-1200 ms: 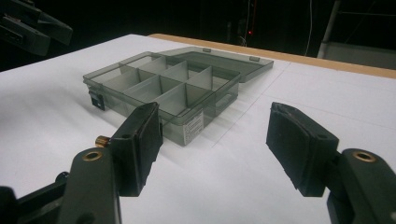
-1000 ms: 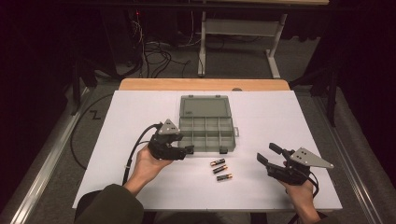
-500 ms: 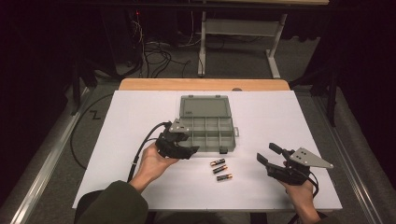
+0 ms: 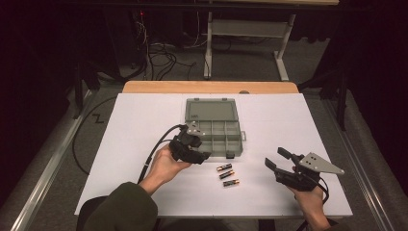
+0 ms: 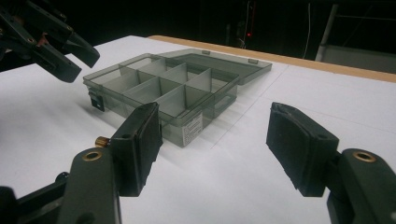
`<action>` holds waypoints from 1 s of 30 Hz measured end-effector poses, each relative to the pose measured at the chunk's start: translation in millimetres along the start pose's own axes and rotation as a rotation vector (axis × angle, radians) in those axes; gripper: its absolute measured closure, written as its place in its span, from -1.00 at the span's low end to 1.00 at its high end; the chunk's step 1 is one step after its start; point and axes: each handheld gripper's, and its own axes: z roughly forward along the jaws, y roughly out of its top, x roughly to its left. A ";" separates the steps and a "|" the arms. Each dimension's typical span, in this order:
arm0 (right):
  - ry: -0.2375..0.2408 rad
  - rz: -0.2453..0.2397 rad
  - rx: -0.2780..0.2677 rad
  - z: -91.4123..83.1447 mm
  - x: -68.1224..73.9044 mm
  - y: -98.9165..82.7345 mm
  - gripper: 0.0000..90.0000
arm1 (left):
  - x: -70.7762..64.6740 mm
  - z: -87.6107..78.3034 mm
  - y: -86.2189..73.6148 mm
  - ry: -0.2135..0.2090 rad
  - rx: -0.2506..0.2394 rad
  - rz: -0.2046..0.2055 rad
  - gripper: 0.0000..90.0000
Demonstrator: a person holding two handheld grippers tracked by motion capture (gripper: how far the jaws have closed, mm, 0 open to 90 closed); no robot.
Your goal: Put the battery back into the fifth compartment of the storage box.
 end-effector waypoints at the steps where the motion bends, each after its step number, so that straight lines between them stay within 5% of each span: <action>1: 0.000 0.001 -0.001 -0.1 -0.1 0.1 -0.18 | -1.4 1.4 1.1 0.000 0.006 0.006 0.04; 30: -0.004 0.013 0.011 0.0 -0.8 0.1 -0.22 | -17.6 37.2 15.5 -0.083 0.141 0.061 0.12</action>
